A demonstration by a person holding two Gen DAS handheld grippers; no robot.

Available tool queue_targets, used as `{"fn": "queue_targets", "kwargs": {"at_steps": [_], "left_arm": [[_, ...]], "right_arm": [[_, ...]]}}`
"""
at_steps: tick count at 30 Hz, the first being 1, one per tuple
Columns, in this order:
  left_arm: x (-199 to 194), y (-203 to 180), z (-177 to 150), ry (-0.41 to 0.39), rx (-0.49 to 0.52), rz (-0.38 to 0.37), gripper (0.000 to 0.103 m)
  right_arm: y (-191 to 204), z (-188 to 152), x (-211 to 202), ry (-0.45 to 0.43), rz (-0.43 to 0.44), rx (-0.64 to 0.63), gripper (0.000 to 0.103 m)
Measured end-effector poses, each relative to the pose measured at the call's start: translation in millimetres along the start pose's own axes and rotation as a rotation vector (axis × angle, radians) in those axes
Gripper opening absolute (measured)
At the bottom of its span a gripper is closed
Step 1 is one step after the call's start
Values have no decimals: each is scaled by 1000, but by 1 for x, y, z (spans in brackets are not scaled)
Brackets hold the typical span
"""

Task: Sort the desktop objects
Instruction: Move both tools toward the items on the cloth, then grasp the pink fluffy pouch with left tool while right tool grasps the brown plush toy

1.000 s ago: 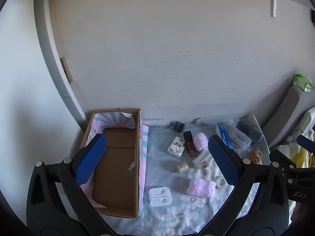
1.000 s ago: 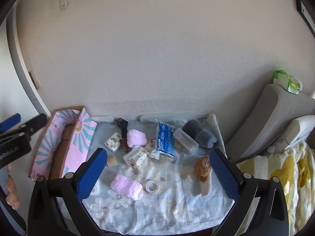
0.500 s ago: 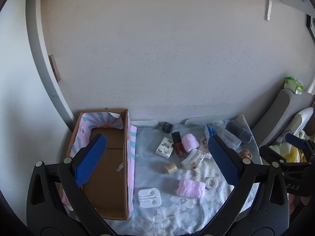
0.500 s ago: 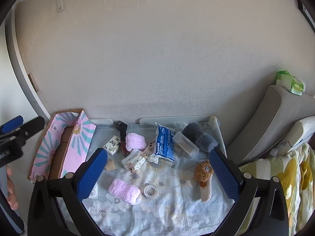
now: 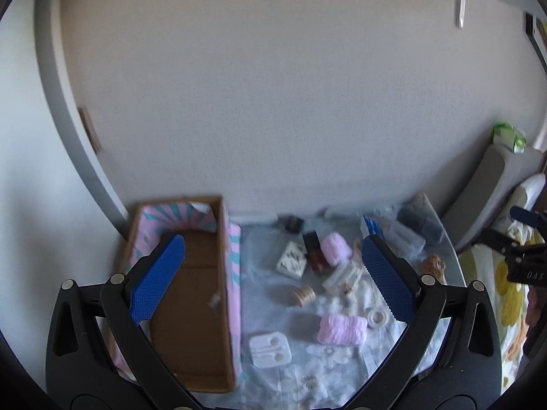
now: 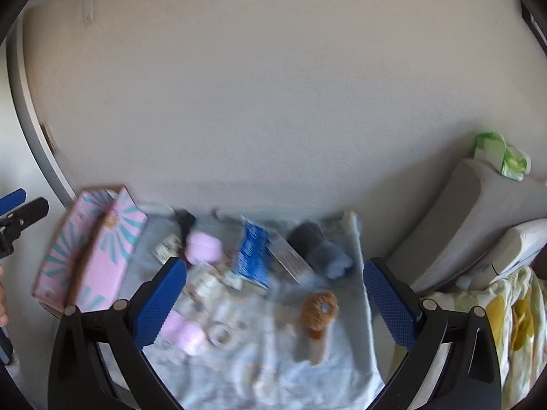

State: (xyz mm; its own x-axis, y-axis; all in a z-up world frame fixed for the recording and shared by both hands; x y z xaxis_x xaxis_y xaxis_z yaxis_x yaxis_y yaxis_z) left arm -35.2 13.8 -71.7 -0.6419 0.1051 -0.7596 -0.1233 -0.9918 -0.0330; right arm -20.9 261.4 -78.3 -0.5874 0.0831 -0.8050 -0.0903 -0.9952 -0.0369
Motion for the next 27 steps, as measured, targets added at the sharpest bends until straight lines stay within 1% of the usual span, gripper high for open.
{"fn": "queue_targets", "kwargs": {"at_steps": [3, 5, 8, 11, 12, 15, 20, 21, 24, 25, 26, 27], "left_arm": [[30, -23, -25, 65, 28, -38, 103], [47, -38, -43, 79, 56, -51, 103], [77, -66, -79, 117, 101, -80, 103], [111, -87, -121, 188, 133, -114, 103], [125, -92, -135, 215, 138, -112, 103], [147, -96, -155, 246, 122, -103, 103], [168, -93, -169, 271, 71, -97, 102], [172, -92, -172, 282, 60, -110, 101], [177, -91, -178, 302, 33, -143, 90], [178, -93, -179, 306, 31, -153, 84], [179, -95, -180, 309, 32, -165, 76], [179, -98, -181, 309, 36, -178, 71]], "right_arm": [[-12, -21, 23, 65, -3, 21, 103], [-21, -39, 42, 114, -12, 38, 103], [-31, -63, 65, 168, -8, 43, 102], [-34, -85, 92, 214, 5, 14, 98], [-35, -93, 101, 231, 5, 3, 97], [-42, -105, 120, 267, 2, -2, 95], [-58, -110, 149, 291, -10, 1, 95], [-60, -111, 156, 298, -14, -6, 94], [-60, -113, 169, 304, -3, -20, 88], [-60, -114, 175, 312, -2, -24, 83], [-61, -115, 179, 318, 0, -25, 79], [-61, -115, 183, 327, 1, -26, 70]]}}
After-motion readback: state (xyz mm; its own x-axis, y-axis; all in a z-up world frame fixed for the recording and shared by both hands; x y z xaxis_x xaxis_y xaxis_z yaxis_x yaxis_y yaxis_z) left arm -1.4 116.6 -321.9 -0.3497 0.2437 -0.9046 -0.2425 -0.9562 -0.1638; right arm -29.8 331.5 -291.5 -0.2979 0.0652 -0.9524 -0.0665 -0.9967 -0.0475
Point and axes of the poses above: each gripper's, at about its wrist camera, not at the fingertips, and x roughly the way its jaws point, y to its left, z to its top, the point moved 7 cm from there along x, roughly the way its jaws point, and after that the axes turned 6 degrees about y, right-handed, at the moved point
